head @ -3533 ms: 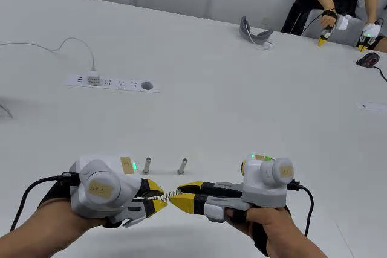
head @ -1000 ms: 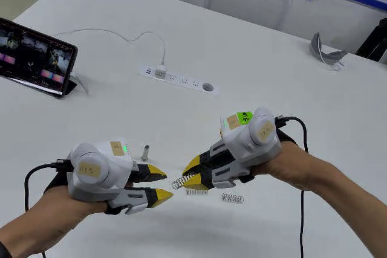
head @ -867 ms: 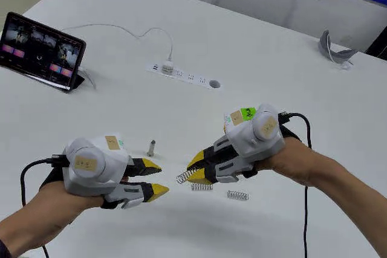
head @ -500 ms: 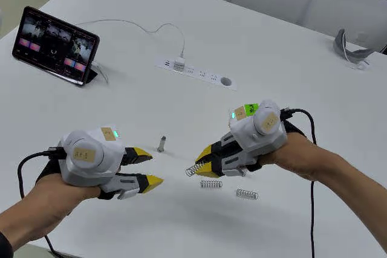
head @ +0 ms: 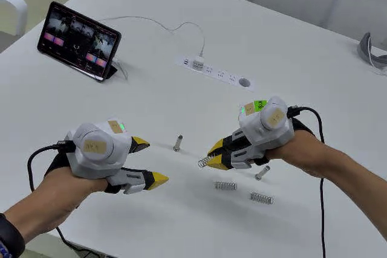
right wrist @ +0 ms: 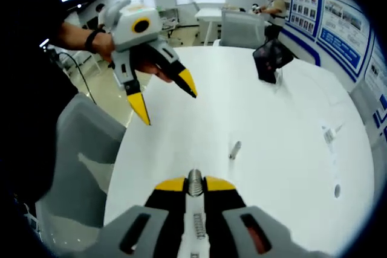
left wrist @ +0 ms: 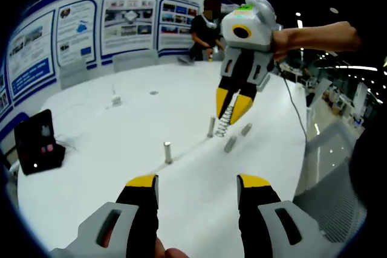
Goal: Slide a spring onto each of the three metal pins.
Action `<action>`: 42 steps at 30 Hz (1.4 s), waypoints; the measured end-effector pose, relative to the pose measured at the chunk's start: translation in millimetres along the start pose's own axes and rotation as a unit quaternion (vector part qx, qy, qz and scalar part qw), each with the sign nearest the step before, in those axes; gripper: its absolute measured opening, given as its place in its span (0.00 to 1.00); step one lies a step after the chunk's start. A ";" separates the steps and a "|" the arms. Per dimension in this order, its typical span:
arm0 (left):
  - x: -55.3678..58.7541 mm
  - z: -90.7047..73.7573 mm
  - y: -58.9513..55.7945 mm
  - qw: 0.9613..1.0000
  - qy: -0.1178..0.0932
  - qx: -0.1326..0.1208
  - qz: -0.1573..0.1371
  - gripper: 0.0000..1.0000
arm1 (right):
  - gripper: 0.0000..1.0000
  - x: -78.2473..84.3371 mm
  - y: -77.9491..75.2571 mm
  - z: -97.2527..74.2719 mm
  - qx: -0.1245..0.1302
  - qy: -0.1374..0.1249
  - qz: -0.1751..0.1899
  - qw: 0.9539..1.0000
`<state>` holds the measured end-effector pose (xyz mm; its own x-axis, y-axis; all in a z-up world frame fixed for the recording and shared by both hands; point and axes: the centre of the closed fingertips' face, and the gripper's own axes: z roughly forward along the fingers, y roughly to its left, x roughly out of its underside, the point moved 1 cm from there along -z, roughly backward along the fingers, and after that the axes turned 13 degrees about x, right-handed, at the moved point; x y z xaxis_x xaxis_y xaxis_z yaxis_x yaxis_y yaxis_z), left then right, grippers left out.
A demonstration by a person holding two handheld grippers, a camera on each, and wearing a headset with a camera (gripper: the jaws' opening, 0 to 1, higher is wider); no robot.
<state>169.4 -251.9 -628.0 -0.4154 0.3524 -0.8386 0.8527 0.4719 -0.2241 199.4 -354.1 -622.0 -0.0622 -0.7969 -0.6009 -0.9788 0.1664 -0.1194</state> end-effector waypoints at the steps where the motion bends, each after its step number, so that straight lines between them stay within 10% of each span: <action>1: 0.6 -2.5 1.7 1.000 -0.002 -0.004 -0.003 0.54 | 0.12 -0.4 -3.3 2.1 0.001 0.002 -0.002 1.000; 42: 26.0 -41.2 20.6 0.997 -0.009 -0.047 -0.054 0.63 | 0.12 -29.2 -55.6 60.0 0.002 0.050 -0.074 0.996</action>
<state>163.1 -199.7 -634.0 -0.4968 0.2813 -0.8210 0.7693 0.5807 -0.2665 267.3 -305.2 -645.3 0.0633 -0.8666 -0.4950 -0.9781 0.0448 -0.2034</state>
